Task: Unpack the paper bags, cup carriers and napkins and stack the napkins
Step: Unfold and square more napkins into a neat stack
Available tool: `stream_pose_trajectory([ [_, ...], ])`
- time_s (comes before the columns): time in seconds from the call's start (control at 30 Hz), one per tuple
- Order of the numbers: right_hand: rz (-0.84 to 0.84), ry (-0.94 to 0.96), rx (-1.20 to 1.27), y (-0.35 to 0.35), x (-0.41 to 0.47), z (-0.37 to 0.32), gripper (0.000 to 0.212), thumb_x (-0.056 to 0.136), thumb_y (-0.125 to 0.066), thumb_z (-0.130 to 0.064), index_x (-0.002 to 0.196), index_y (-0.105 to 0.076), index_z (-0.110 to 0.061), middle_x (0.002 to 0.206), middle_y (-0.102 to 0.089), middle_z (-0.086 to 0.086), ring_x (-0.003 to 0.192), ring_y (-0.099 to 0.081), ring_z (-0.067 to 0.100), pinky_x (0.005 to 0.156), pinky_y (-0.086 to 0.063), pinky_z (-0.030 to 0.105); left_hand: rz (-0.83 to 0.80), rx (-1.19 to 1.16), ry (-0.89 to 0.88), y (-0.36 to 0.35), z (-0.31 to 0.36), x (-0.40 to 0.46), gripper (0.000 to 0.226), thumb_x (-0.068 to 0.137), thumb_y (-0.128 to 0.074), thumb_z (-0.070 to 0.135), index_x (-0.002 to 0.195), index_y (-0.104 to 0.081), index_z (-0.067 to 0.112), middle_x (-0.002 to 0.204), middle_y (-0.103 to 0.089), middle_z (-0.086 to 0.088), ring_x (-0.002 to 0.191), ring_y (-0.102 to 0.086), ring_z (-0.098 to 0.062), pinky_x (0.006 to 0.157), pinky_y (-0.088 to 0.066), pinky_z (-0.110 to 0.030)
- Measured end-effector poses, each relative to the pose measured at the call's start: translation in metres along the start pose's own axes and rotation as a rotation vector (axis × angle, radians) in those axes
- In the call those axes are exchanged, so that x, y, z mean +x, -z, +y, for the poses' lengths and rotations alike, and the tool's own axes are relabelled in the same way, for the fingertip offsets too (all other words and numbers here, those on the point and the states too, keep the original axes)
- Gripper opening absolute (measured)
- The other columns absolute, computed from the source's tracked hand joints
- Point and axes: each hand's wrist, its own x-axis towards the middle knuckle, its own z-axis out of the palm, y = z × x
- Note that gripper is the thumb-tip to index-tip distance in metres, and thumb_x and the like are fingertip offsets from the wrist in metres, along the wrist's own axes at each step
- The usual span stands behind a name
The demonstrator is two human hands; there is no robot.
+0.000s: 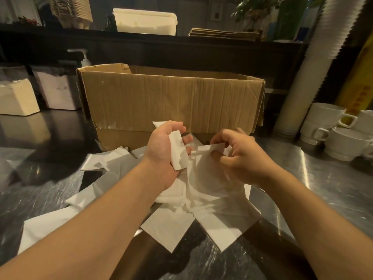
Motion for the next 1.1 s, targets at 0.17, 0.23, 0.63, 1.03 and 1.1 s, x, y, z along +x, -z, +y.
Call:
stream_pose_trajectory([
  [0.17,0.150,0.029,0.271,0.002,0.000,0.000,0.015,0.095,-0.064,-0.011,0.088,-0.062,-0.024,0.094,-0.059,-0.007,0.092,-0.057,0.016,0.083,-0.054,0.035,0.019,-0.037,0.006,-0.001,0.000,-0.001,0.012,0.093,-0.060,0.022,0.086,-0.061,0.012,0.063,-0.064,-0.002,0.064,-0.056,-0.019,0.068,-0.043,-0.034],
  [0.23,0.164,-0.009,0.635,0.008,0.000,-0.001,0.018,0.095,-0.057,-0.002,0.085,-0.063,-0.016,0.085,-0.063,0.001,0.080,-0.060,0.016,0.072,-0.054,0.030,0.033,-0.030,0.011,-0.001,0.000,-0.001,0.012,0.092,-0.062,0.023,0.086,-0.063,0.013,0.065,-0.067,-0.001,0.065,-0.060,-0.019,0.072,-0.046,-0.036],
  [0.63,-0.154,-0.187,0.362,-0.009,-0.001,-0.009,0.011,0.094,-0.071,-0.017,0.099,-0.071,-0.027,0.097,-0.074,-0.004,0.088,-0.073,0.016,0.075,-0.064,0.031,-0.005,-0.029,0.067,-0.001,0.001,-0.003,0.013,0.092,-0.060,0.026,0.096,-0.061,0.013,0.066,-0.063,-0.002,0.059,-0.059,-0.018,0.068,-0.049,-0.032],
  [1.03,-0.170,-0.088,-0.045,-0.020,0.002,-0.001,0.031,0.095,-0.069,-0.017,0.121,-0.063,-0.033,0.111,-0.062,-0.012,0.096,-0.061,0.012,0.084,-0.059,0.025,-0.035,0.014,0.049,0.001,0.000,-0.005,0.018,0.090,-0.060,0.026,0.102,-0.057,0.012,0.081,-0.057,-0.008,0.064,-0.050,-0.022,0.066,-0.044,-0.035],
  [1.1,-0.173,-0.087,-0.015,-0.017,0.002,-0.001,0.027,0.097,-0.066,-0.014,0.116,-0.066,-0.033,0.107,-0.065,-0.013,0.095,-0.062,0.010,0.080,-0.057,0.019,-0.038,0.017,0.031,0.000,0.000,-0.005,0.014,0.092,-0.060,0.025,0.098,-0.059,0.013,0.075,-0.060,-0.005,0.065,-0.053,-0.021,0.066,-0.045,-0.033],
])
